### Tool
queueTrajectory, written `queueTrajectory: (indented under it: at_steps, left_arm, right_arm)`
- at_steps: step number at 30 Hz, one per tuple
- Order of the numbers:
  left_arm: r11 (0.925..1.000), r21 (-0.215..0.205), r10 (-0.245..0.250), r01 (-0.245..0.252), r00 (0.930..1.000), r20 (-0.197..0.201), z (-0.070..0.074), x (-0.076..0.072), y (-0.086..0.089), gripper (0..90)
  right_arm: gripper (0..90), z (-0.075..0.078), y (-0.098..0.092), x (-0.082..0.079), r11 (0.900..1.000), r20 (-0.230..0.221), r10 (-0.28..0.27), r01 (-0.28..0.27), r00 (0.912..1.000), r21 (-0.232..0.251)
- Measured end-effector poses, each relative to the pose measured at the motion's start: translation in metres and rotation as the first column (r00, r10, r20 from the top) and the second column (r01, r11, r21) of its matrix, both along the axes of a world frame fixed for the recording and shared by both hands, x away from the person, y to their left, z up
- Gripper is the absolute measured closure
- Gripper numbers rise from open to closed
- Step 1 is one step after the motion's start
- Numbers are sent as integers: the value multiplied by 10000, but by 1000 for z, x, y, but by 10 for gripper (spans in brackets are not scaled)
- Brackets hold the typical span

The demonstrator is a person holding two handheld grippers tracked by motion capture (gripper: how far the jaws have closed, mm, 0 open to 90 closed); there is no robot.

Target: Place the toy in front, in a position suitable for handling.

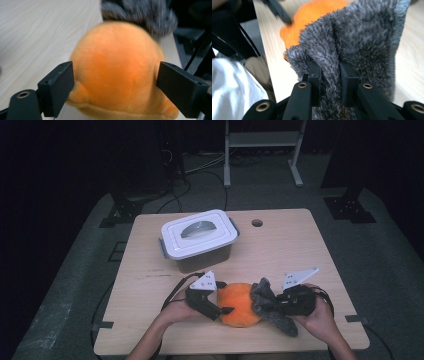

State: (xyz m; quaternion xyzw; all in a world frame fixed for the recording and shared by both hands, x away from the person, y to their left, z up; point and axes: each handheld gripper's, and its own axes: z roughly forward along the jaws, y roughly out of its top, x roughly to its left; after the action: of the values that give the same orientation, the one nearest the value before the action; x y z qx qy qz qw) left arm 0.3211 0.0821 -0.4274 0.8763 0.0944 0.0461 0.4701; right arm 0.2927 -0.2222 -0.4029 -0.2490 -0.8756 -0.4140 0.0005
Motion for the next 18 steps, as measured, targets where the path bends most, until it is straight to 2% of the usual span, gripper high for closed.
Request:
queueTrajectory:
  at_steps: [4,7,12,15,17,18]
  left_arm:
    - [9998,137,-168,164,9994,301,-1,-4,-4,144]
    - [9992,233,-321,311,9985,436,-1,-7,-7,145]
    - [9991,234,-369,359,9985,409,0,-6,-6,144]
    - [9992,120,-394,390,9986,352,1,-7,-6,145]
    - [9990,223,-404,394,9983,430,1,-9,-7,144]
    - [9986,307,-444,429,9978,502,1,-9,-8,144]
  right_arm:
    - [737,11,3,3,9992,477,-265,249,9985,318]
    - [737,14,6,8,9980,671,-495,468,9965,423]
    - [734,3,7,12,9992,175,-270,265,9995,309]
    - [734,-3,-2,10,9996,-248,-193,198,9995,208]
    - [732,-5,-10,8,9997,-510,-231,236,9984,108]
    - [732,-5,-13,8,9994,-546,-258,269,9982,212]
